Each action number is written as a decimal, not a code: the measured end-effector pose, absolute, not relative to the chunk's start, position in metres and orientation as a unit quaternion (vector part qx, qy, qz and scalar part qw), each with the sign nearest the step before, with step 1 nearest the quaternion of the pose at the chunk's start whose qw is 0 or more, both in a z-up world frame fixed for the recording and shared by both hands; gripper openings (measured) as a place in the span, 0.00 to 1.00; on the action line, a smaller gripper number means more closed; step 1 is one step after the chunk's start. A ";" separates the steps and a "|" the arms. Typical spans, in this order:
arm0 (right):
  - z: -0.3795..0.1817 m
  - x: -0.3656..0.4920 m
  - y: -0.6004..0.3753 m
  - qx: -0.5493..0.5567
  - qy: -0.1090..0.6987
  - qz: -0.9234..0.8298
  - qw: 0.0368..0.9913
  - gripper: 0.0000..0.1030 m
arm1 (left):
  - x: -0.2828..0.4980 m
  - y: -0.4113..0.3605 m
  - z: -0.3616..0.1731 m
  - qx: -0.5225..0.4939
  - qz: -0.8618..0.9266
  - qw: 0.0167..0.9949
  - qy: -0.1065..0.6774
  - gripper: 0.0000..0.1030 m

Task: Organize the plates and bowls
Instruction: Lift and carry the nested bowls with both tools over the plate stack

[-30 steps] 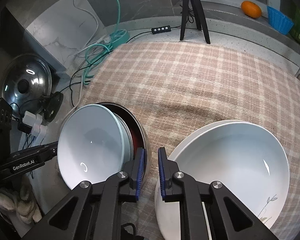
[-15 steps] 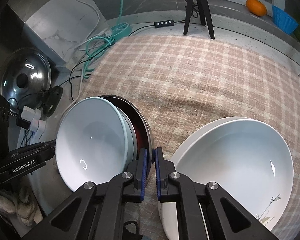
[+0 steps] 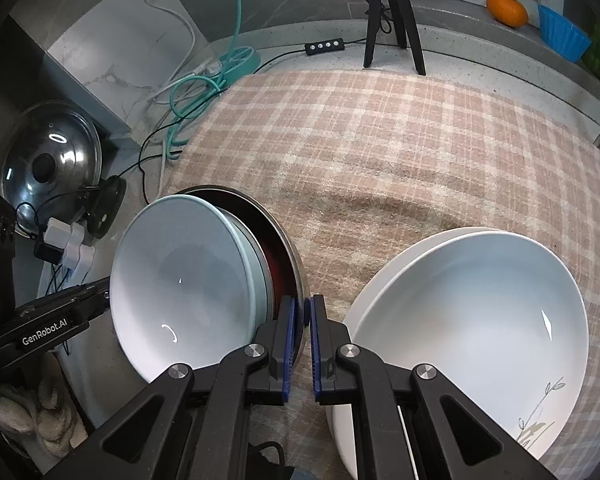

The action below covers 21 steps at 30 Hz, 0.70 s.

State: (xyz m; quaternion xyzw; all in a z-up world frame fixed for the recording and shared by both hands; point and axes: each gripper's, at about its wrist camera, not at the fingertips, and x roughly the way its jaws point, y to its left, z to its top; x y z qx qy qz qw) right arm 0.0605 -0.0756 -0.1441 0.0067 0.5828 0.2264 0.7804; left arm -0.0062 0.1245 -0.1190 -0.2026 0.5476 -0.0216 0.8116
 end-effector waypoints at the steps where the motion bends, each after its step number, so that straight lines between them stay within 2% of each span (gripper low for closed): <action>1: -0.144 0.061 -0.076 0.008 0.583 0.226 0.780 0.06 | -0.006 0.125 -0.118 -0.203 -0.021 0.812 0.547 0.08; 21: -0.135 0.075 -0.087 0.050 0.587 0.214 0.779 0.06 | 0.016 0.116 -0.098 -0.181 -0.019 0.826 0.533 0.08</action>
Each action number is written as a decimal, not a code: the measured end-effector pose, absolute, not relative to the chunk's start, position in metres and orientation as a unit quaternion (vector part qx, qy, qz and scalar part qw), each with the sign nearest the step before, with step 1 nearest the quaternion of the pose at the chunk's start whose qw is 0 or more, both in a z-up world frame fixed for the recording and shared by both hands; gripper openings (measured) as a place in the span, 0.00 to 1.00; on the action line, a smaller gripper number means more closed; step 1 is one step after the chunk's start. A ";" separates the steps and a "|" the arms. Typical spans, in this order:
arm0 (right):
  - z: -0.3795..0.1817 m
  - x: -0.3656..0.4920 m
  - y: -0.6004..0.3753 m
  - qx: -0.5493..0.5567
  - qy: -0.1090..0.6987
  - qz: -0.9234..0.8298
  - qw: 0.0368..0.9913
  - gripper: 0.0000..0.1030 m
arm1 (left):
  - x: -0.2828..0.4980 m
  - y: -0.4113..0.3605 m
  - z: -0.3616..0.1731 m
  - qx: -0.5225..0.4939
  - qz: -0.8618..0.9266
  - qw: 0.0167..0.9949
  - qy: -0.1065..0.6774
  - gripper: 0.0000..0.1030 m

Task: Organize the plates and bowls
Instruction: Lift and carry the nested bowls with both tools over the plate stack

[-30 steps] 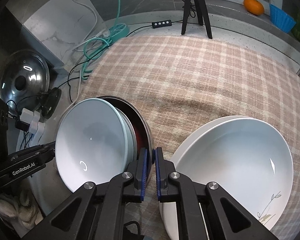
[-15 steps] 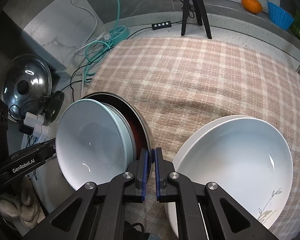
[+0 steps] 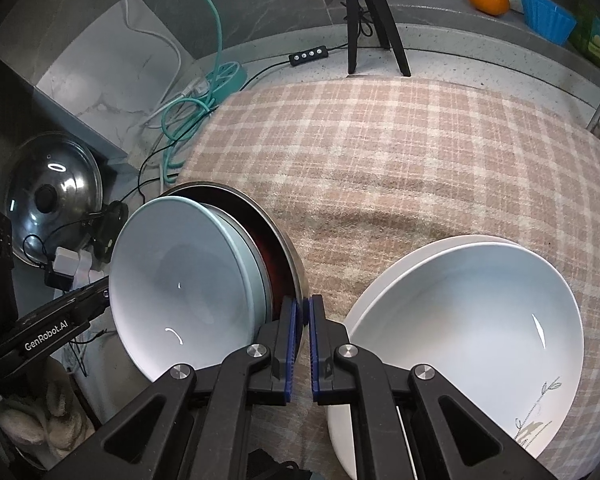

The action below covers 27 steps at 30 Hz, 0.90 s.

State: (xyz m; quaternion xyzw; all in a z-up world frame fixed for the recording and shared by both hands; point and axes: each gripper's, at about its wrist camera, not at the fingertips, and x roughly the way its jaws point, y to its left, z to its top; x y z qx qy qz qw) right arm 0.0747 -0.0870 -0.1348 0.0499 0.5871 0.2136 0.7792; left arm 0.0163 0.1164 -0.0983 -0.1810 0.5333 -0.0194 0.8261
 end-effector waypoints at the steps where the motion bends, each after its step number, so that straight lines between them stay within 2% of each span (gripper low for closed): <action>1: -0.133 0.075 -0.088 0.051 0.587 0.214 0.779 0.06 | 0.017 0.116 -0.097 -0.180 -0.020 0.827 0.533 0.08; 27: -0.083 0.063 -0.159 0.083 0.556 0.188 0.805 0.06 | 0.030 0.050 -0.050 -0.144 -0.071 0.844 0.511 0.08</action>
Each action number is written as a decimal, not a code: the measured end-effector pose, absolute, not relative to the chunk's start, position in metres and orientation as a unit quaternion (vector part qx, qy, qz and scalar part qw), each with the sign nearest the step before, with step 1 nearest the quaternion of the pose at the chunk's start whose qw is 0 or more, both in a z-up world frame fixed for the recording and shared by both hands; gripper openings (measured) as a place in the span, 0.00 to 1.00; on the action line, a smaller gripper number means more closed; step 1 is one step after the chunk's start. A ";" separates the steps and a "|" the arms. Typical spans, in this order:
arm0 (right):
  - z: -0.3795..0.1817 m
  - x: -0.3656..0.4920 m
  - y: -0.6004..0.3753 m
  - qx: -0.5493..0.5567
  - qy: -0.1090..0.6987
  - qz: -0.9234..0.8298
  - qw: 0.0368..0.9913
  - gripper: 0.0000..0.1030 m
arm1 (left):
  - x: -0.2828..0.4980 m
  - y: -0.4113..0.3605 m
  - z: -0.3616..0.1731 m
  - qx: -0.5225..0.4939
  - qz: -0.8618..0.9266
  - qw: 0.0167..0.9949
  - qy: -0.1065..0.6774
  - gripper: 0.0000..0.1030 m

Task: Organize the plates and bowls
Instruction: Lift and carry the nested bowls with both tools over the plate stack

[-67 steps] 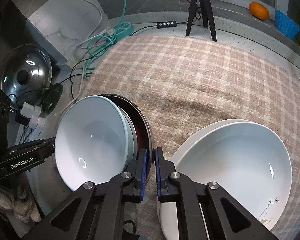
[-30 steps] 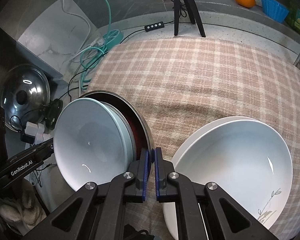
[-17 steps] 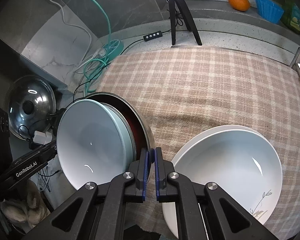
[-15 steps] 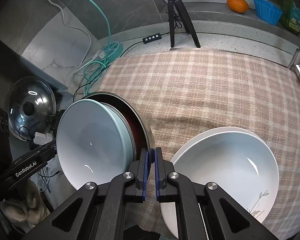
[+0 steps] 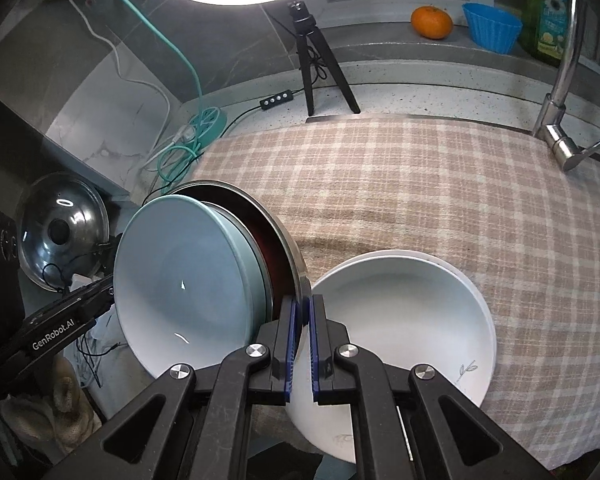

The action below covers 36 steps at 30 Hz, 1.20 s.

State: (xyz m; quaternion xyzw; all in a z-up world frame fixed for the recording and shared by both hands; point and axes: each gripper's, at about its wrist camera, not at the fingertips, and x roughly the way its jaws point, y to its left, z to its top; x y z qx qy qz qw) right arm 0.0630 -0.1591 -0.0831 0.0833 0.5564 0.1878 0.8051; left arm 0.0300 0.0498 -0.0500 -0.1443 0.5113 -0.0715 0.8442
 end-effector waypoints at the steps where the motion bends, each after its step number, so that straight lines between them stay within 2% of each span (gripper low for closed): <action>1: -0.082 0.062 -0.164 0.084 0.557 0.185 0.806 0.06 | 0.030 0.045 -0.050 -0.143 -0.074 0.844 0.512 0.08; 21: -0.090 0.029 -0.252 0.111 0.582 0.128 0.795 0.06 | 0.017 -0.035 -0.070 -0.120 -0.126 0.815 0.553 0.08; 36: -0.112 0.018 -0.272 0.130 0.605 0.118 0.776 0.06 | 0.010 -0.050 -0.089 -0.112 -0.132 0.796 0.580 0.08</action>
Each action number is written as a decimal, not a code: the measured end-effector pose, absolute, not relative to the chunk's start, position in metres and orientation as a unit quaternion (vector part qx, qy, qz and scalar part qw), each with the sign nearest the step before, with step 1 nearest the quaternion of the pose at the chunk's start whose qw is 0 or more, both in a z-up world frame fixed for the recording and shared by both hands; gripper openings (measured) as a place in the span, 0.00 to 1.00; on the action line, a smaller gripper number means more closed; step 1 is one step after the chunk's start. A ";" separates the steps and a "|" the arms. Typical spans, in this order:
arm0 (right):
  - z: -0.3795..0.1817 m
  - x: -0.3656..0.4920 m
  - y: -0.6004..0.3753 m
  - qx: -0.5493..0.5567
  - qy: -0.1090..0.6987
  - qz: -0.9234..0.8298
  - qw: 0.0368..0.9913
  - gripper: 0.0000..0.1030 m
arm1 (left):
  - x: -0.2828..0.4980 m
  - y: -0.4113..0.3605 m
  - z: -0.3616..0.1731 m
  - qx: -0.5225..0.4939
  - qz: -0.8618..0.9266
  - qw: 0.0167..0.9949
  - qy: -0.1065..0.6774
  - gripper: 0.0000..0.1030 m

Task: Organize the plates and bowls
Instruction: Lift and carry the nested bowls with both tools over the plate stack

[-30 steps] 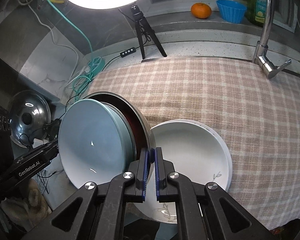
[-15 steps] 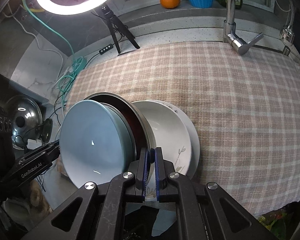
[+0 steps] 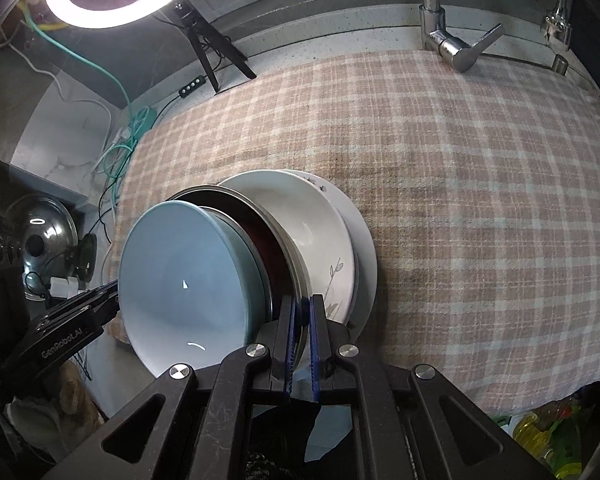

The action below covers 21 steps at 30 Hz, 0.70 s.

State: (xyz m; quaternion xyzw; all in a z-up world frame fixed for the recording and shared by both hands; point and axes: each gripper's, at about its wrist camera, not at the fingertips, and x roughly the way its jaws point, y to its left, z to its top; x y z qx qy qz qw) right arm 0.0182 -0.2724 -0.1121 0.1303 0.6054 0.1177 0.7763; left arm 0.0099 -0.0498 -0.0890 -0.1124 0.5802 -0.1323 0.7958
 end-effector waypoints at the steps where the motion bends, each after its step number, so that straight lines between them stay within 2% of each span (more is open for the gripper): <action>1: -0.113 0.018 -0.272 0.131 0.606 0.118 0.776 0.06 | 0.010 -0.050 -0.091 -0.112 -0.132 0.794 0.582 0.08; 21: -0.123 0.030 -0.274 0.143 0.608 0.118 0.772 0.06 | 0.019 -0.050 -0.097 -0.107 -0.130 0.794 0.585 0.08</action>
